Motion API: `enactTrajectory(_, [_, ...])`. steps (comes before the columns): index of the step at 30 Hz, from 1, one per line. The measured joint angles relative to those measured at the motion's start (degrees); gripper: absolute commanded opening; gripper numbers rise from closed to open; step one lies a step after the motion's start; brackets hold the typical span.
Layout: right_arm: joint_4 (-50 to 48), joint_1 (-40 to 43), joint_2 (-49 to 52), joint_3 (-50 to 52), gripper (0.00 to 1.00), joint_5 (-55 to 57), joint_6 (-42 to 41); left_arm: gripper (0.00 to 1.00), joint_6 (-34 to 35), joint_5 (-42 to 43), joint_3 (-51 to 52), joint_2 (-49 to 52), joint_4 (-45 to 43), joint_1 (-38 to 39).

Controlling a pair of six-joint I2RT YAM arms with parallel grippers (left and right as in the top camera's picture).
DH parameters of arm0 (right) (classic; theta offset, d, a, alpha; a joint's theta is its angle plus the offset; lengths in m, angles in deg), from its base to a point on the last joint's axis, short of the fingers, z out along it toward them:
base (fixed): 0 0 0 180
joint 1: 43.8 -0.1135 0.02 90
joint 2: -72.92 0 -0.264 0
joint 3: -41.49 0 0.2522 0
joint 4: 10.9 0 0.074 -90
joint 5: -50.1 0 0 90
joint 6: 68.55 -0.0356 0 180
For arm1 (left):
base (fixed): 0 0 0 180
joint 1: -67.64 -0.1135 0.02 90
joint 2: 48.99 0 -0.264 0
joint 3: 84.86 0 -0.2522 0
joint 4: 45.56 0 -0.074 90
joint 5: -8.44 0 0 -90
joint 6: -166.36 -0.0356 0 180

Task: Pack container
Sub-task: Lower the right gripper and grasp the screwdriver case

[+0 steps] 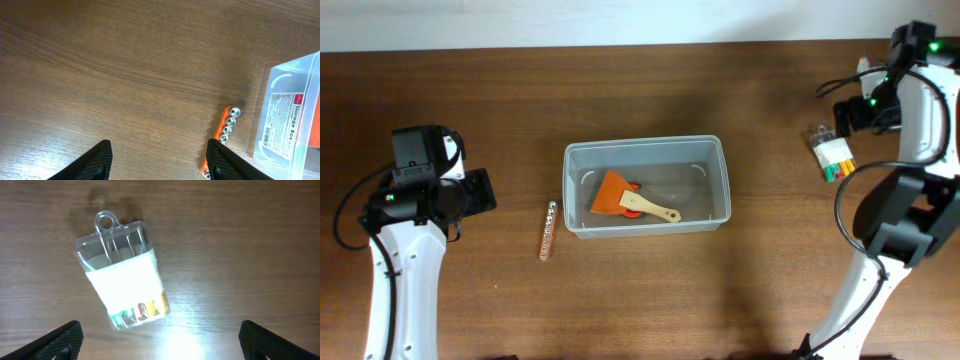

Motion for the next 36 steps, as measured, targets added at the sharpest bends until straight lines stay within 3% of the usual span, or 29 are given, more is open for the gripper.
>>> enactTrajectory(10, [-1.25,-0.28,6.80,0.55,0.99,-3.23,1.20,0.63,0.00,0.00,0.00,0.00,0.00,0.00])
enactTrajectory(36, [-8.35,-0.70,6.49,12.50,0.99,-5.60,2.43,0.63,0.00,0.00,0.00,0.00,0.00,0.00])
